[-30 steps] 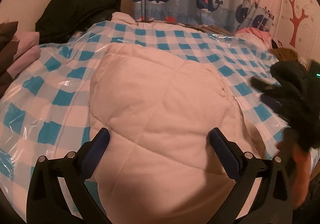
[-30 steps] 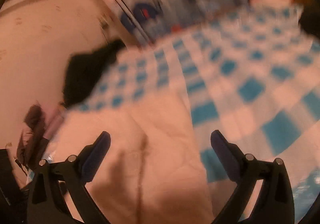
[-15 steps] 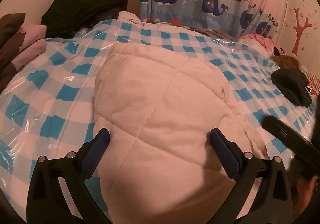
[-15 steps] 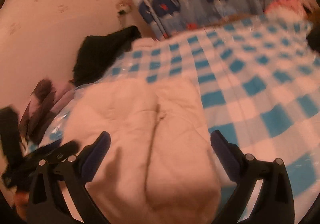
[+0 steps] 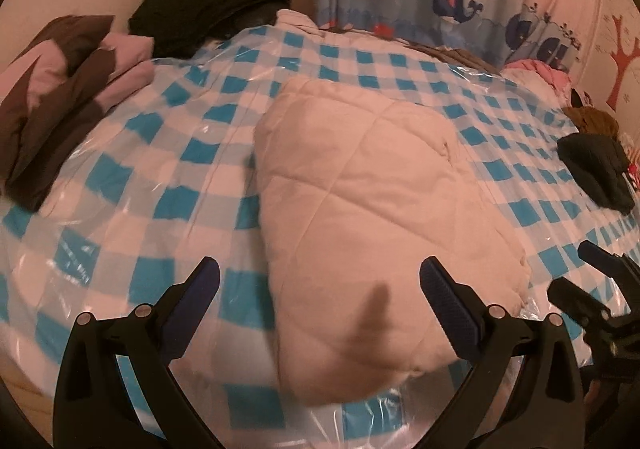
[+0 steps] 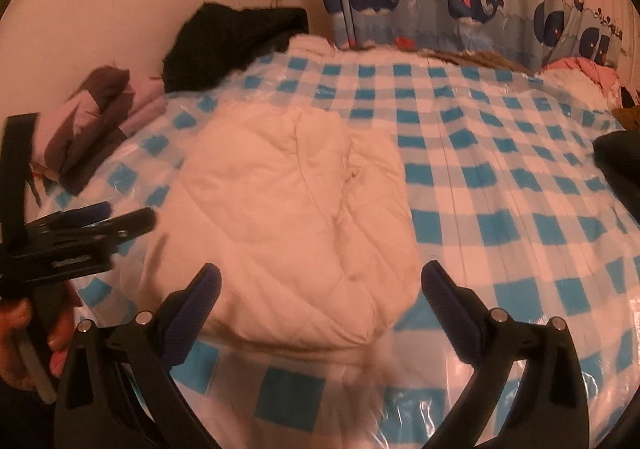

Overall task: Fold large clothes
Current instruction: 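Withdraw both tools from the folded jacket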

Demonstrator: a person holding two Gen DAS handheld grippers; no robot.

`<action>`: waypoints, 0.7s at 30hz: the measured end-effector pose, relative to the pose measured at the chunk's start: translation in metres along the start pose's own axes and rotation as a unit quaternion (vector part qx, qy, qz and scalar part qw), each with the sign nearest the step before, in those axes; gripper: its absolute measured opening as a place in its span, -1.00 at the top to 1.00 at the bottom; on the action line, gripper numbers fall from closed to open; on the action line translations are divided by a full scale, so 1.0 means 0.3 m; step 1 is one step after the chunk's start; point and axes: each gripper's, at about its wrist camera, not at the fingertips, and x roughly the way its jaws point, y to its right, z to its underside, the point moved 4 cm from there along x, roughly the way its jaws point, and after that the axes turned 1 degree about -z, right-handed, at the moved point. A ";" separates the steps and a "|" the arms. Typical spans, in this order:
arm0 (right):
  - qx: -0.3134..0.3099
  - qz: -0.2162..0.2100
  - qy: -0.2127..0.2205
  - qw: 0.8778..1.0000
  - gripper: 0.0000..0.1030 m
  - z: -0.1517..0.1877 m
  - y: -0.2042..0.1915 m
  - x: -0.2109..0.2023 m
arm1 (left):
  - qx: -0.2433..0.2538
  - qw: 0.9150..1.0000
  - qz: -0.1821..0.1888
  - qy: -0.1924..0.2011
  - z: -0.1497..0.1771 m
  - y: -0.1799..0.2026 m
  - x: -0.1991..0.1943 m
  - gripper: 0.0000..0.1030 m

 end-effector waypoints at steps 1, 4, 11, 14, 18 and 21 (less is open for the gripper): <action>-0.003 0.006 -0.003 1.000 -0.87 -0.009 -0.003 -0.001 | -0.001 1.000 -0.002 -0.001 0.007 -0.004 -0.008 -0.86; -0.016 0.024 -0.019 0.999 -0.87 -0.032 -0.020 0.010 | 0.002 1.000 -0.010 -0.006 0.024 -0.007 -0.025 -0.86; -0.024 0.014 -0.032 0.999 -0.87 -0.060 -0.057 0.035 | 0.020 1.000 -0.008 -0.013 0.036 0.019 -0.034 -0.86; -0.026 0.013 -0.036 0.999 -0.87 -0.062 -0.063 0.046 | 0.025 1.000 -0.011 -0.012 0.034 0.024 -0.034 -0.86; -0.025 0.013 -0.039 0.999 -0.87 -0.059 -0.062 0.057 | 0.024 1.000 -0.009 -0.012 0.031 0.024 -0.029 -0.86; -0.023 0.013 -0.042 0.999 -0.87 -0.056 -0.060 0.068 | 0.023 1.000 -0.008 -0.013 0.032 0.025 -0.032 -0.86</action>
